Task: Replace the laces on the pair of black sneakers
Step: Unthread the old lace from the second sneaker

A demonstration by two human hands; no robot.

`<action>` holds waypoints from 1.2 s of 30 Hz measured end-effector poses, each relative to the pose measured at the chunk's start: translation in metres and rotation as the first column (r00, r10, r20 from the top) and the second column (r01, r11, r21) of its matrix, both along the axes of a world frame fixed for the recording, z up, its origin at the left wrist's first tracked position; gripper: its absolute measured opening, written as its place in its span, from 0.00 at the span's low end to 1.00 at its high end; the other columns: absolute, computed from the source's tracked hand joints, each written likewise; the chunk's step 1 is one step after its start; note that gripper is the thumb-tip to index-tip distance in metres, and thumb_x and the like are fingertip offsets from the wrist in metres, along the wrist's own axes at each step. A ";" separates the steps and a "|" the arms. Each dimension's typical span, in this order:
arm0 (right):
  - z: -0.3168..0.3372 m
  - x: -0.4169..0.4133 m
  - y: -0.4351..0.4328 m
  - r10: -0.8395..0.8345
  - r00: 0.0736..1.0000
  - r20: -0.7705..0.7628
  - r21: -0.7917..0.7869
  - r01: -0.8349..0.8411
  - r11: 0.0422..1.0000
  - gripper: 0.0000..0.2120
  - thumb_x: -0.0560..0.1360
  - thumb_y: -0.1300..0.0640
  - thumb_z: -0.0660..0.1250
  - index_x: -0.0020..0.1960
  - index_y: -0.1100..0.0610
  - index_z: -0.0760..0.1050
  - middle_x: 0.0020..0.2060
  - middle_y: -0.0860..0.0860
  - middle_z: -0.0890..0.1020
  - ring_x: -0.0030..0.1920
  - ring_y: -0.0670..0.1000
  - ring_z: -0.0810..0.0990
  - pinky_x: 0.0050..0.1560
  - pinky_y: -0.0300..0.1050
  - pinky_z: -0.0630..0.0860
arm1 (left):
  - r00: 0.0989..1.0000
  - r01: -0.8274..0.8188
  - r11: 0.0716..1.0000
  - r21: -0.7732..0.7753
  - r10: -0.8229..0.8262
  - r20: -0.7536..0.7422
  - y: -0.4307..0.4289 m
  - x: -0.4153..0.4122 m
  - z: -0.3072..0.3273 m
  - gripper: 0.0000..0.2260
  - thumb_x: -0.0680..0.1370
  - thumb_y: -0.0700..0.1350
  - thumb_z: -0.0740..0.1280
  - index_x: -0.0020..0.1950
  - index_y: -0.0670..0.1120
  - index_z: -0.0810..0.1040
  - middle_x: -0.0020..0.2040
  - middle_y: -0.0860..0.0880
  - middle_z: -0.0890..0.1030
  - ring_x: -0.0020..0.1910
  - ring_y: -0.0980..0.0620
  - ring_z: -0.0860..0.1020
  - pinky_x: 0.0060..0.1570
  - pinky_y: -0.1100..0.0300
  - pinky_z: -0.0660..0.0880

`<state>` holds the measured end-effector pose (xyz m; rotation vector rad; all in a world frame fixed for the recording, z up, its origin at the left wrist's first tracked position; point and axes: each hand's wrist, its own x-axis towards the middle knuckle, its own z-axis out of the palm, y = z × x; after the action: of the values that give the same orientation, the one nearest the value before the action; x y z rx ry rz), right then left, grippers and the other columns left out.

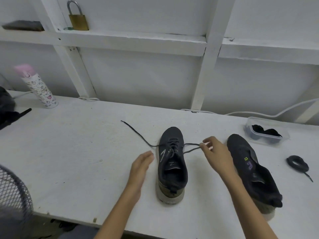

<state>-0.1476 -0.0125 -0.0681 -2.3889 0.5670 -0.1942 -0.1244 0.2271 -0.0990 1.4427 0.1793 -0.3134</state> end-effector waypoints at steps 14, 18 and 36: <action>-0.004 0.001 0.031 0.283 0.959 0.004 0.405 -0.260 0.877 0.06 0.75 0.55 0.71 0.39 0.50 0.83 0.34 0.44 0.83 0.36 0.38 0.79 0.35 0.31 0.73 | 0.937 0.203 0.919 0.338 -0.283 0.205 -0.041 -0.008 -0.011 0.21 0.83 0.47 0.61 0.76 0.49 0.65 0.73 0.56 0.67 0.74 0.60 0.62 0.73 0.63 0.60; -0.005 0.007 0.035 0.301 0.953 -0.039 0.368 -0.266 0.891 0.08 0.74 0.57 0.71 0.36 0.52 0.80 0.34 0.43 0.82 0.36 0.39 0.78 0.40 0.36 0.72 | 0.927 0.218 0.907 0.359 -0.308 0.215 -0.039 -0.007 -0.014 0.21 0.83 0.46 0.60 0.76 0.49 0.65 0.71 0.60 0.65 0.73 0.62 0.62 0.69 0.71 0.58; -0.003 0.013 0.028 0.251 0.968 0.001 0.522 -0.215 0.826 0.12 0.77 0.51 0.69 0.47 0.61 0.79 0.33 0.51 0.82 0.30 0.50 0.79 0.32 0.44 0.74 | 0.916 0.239 0.903 0.356 -0.332 0.226 -0.038 -0.005 -0.019 0.21 0.83 0.47 0.60 0.76 0.49 0.65 0.69 0.61 0.65 0.72 0.63 0.62 0.67 0.74 0.59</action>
<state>-0.1341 0.0151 -0.0707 -1.9111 0.2985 0.1381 -0.1292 0.1895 -0.1183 1.8266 -0.2316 -0.3256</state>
